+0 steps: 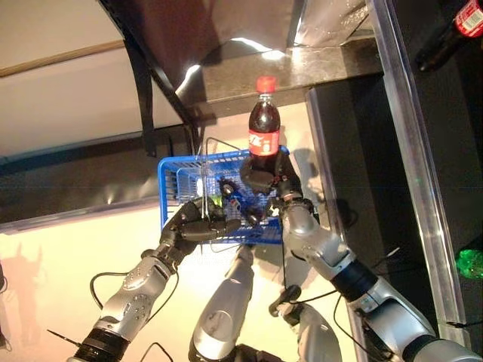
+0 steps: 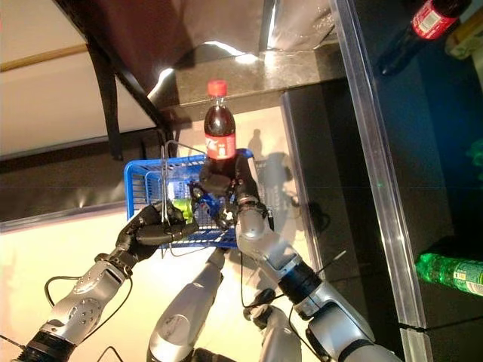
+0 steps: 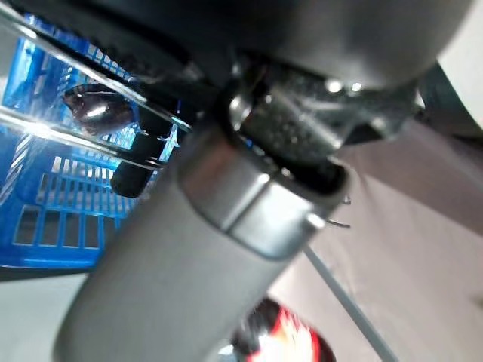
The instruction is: Pick up the drink and place into the basket.
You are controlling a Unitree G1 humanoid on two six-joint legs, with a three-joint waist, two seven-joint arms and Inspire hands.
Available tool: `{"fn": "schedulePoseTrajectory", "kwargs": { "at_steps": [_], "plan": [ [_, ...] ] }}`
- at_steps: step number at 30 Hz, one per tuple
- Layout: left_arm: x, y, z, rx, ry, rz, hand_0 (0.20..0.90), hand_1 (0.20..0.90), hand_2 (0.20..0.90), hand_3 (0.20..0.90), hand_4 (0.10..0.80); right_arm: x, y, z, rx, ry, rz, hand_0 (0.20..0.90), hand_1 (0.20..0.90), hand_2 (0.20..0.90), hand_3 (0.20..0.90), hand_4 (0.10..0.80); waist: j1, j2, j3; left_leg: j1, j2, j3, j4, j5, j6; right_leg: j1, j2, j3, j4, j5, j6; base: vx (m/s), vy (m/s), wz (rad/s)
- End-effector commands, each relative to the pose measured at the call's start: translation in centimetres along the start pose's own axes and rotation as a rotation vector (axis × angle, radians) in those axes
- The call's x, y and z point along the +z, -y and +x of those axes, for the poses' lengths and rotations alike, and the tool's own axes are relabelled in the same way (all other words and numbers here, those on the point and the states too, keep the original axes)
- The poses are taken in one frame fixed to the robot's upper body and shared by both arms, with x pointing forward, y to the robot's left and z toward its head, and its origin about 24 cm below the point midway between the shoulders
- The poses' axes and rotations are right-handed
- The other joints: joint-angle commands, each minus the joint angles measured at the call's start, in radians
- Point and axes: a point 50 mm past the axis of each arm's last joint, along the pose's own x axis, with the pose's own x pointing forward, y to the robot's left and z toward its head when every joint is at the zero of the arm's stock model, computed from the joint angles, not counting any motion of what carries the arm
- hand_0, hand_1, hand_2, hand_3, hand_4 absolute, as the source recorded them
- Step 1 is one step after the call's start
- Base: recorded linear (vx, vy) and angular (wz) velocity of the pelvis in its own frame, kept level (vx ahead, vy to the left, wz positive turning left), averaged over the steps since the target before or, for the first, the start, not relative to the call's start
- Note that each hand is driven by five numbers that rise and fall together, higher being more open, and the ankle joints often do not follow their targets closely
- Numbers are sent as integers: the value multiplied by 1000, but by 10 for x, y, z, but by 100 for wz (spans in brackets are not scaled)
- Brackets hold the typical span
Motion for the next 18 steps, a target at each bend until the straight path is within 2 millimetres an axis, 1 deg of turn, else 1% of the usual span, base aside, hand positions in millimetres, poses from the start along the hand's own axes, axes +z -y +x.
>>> {"fn": "schedulePoseTrajectory", "kwargs": {
  "at_steps": [1, 5, 8, 11, 13, 15, 16, 18],
  "plan": [
    [135, 126, -12, -774, 705, 157, 300, 300, 300, 200, 100, 96, -42, -3, 100, 396, 4, 300, 300, 300, 200, 100, 18, 50, -23, 124, -16, -32, 33, -107, 32, 30, -5, -7, -49, 144, -38, 25, -10, 3],
    [146, 139, -16, -878, 766, 160, 300, 300, 300, 200, 100, 87, -45, 7, 57, 355, -47, 300, 300, 300, 200, 100, 29, 57, -23, 115, -24, -42, 49, -112, 33, 23, -17, -20, -26, 139, -40, 18, -7, 12],
    [151, 150, -17, -961, 784, 120, 300, 300, 300, 200, 100, 81, -49, 14, 40, 336, -95, 300, 300, 300, 200, 100, 35, 64, -23, 108, -28, -46, 58, -116, 32, 16, -25, -25, -11, 138, -39, 17, 9, 11],
    [155, 159, -21, -1047, 815, 62, 300, 300, 300, 200, 100, 72, -50, 20, 24, 292, -103, 300, 300, 300, 200, 100, 37, 69, -23, 103, -31, -48, 64, -118, 32, 9, -35, -29, 1, 139, -36, 13, 8, 3],
    [158, 164, -23, -1114, 840, 38, 300, 300, 300, 200, 100, 66, -50, 23, -3, 287, -167, 300, 300, 300, 200, 100, 37, 72, -23, 97, -33, -46, 69, -119, 32, 2, -40, -30, 9, 141, -35, 0, 0, 0],
    [160, 174, -27, -1195, 874, 21, 300, 300, 300, 200, 100, 62, -44, 30, -53, 272, -225, 300, 300, 300, 200, 100, 34, 72, -23, 91, -33, -43, 71, -119, 32, -5, -44, -29, 13, 143, -31, 0, 0, 0],
    [161, 176, -28, -1210, 880, 16, 300, 300, 300, 200, 100, 61, -43, 31, -69, 267, -235, 300, 300, 300, 200, 100, 34, 73, -23, 90, -32, -42, 71, -119, 31, -6, -45, -29, 14, 144, -30, 9, 23, 3],
    [164, 181, -30, -1237, 912, 17, 300, 300, 300, 200, 100, 58, -33, 39, -109, 246, -263, 300, 300, 300, 200, 100, 30, 75, -23, 85, -34, -38, 75, -121, 32, -16, -52, -27, 27, 144, -29, 0, 19, 1]
  ]
}}
